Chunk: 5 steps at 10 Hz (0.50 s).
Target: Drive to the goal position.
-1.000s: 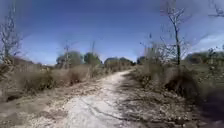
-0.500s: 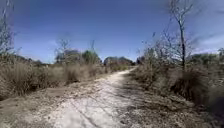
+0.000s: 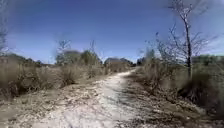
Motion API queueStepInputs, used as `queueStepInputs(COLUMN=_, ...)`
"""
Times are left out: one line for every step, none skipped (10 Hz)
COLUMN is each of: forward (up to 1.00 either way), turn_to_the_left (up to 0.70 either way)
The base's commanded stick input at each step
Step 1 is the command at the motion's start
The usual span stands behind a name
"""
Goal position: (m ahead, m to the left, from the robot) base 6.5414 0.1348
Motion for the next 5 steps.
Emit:
queueStepInputs(forward=0.70, turn_to_the_left=0.00)
queueStepInputs(forward=0.70, turn_to_the_left=0.00)
queueStepInputs(forward=0.70, turn_to_the_left=0.00)
queueStepInputs(forward=0.70, turn_to_the_left=0.00)
queueStepInputs(forward=0.70, turn_to_the_left=0.00)
